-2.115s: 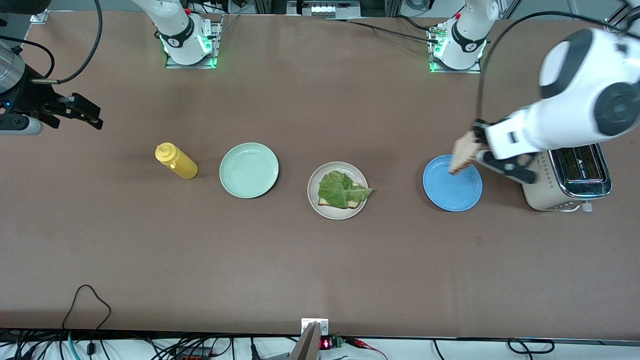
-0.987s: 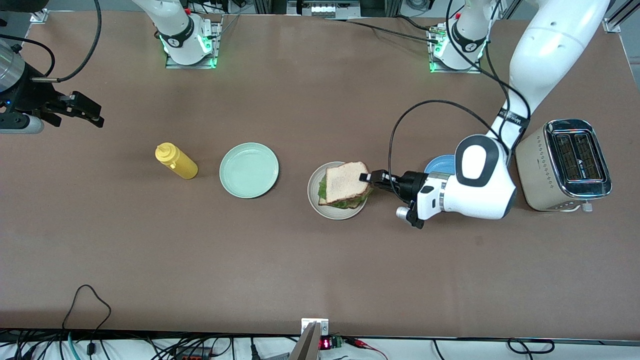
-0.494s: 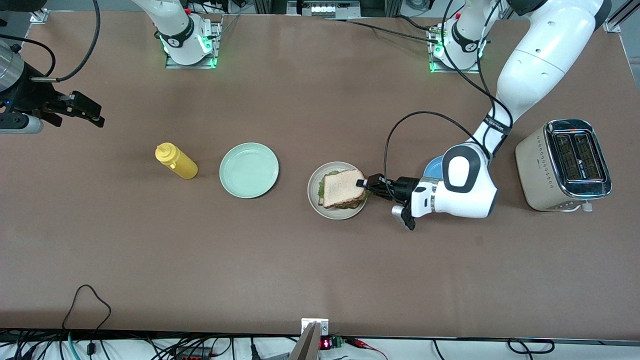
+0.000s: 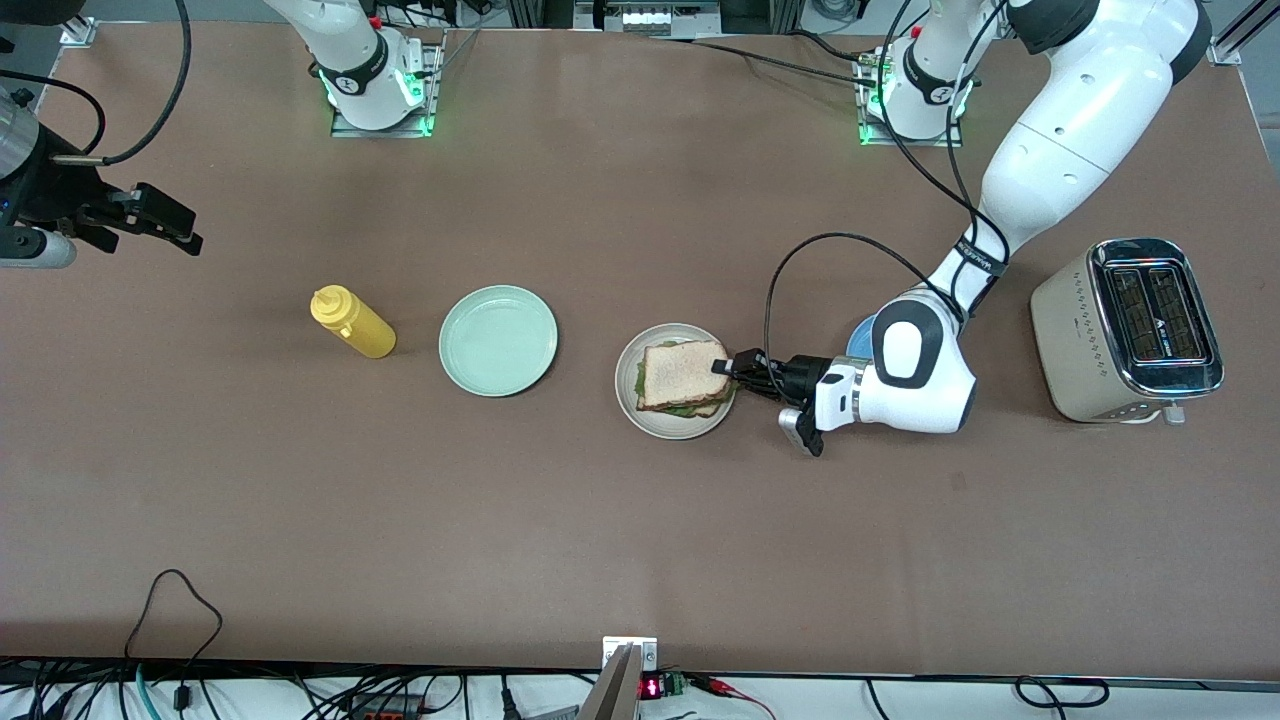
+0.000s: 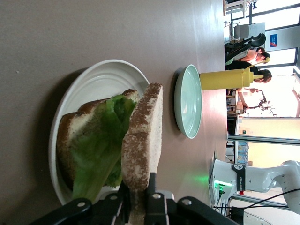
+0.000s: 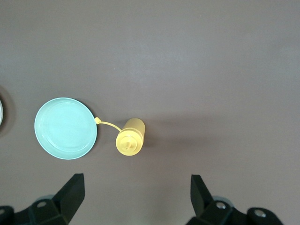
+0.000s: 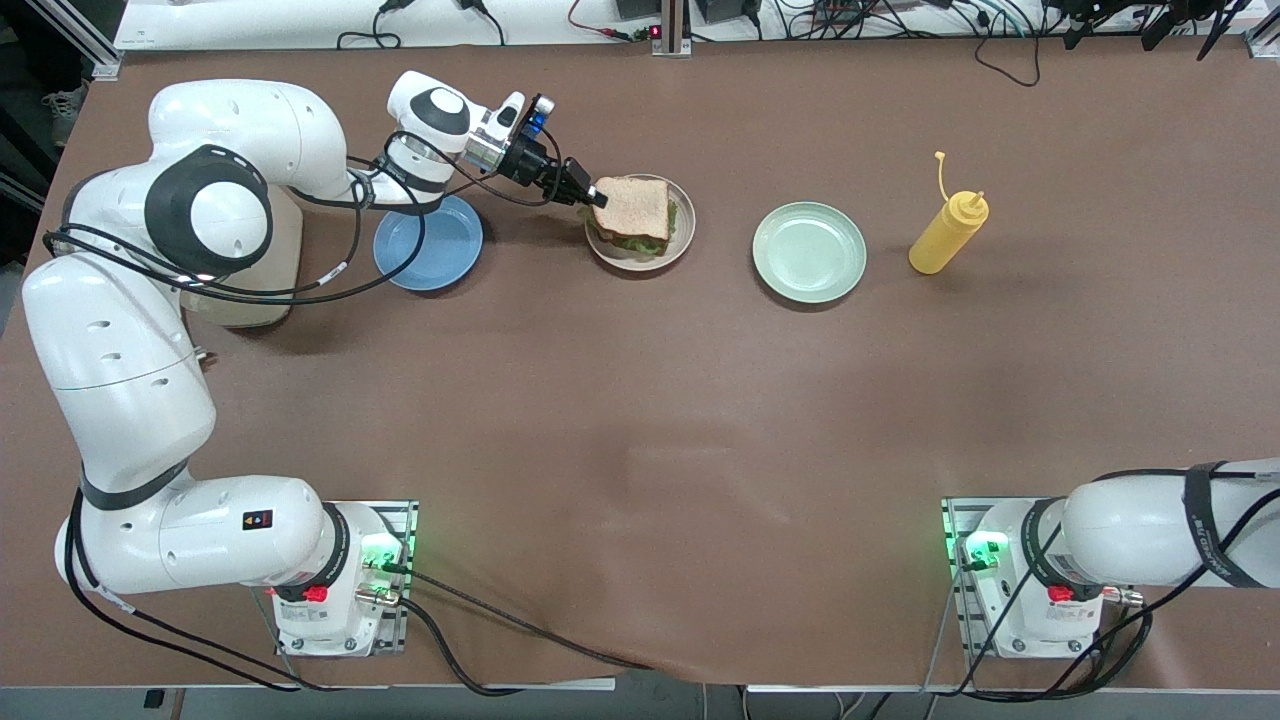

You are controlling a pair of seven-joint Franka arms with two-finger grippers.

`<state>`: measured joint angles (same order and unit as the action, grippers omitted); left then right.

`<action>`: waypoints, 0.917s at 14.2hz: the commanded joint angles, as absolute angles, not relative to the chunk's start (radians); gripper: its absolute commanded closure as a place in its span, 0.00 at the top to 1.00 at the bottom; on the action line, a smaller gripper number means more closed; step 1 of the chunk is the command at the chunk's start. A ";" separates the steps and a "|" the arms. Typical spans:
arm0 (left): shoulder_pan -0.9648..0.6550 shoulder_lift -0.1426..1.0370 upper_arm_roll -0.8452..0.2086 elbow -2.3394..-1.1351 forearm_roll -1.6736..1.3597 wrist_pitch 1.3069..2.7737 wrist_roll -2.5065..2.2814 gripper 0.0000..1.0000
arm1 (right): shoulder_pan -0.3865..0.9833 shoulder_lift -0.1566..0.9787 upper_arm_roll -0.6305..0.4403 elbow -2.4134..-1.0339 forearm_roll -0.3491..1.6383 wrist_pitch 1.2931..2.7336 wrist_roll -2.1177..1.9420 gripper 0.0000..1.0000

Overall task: Make sandwich in beige plate with both arms
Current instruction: 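Lower the toast onto the lettuce and open the left gripper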

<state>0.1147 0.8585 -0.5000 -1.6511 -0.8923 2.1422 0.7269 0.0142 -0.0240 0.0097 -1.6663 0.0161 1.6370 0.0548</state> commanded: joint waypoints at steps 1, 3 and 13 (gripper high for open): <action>0.124 0.842 -0.499 -1.646 -0.907 2.148 0.753 1.00 | 0.002 -0.029 0.015 -1.658 0.034 1.621 0.049 1.00; 0.127 0.825 -0.494 -1.640 -0.884 2.141 0.749 1.00 | 0.002 -0.029 0.015 -1.658 0.034 1.621 0.049 1.00; 0.130 0.672 -0.492 -1.631 -0.455 2.070 0.560 1.00 | 0.002 -0.029 0.015 -1.658 0.034 1.621 0.049 1.00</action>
